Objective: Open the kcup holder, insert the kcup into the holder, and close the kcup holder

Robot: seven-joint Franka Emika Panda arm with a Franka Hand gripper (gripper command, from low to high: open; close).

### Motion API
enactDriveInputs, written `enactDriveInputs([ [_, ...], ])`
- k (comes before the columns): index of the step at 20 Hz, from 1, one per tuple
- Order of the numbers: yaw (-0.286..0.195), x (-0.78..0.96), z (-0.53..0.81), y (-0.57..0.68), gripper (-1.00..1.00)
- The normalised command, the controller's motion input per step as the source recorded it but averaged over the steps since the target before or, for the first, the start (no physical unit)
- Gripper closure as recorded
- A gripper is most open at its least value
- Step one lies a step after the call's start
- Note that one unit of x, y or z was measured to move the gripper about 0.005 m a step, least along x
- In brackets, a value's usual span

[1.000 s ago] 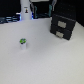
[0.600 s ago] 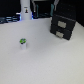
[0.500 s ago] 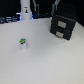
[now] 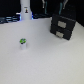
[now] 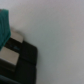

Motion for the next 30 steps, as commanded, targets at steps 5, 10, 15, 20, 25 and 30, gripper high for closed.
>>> enactDriveInputs([
  [5, -0.182, -0.26, -0.04, 0.73, -1.00],
  [10, -0.146, -0.29, -0.14, 0.70, -1.00],
  [15, -0.121, -0.20, -0.29, 0.56, -1.00],
  [20, -0.074, -0.16, -0.37, 0.37, -1.00],
  [25, -0.043, -0.16, -0.38, 0.27, -1.00],
  [30, -0.031, -0.18, -0.36, 0.32, -1.00],
])
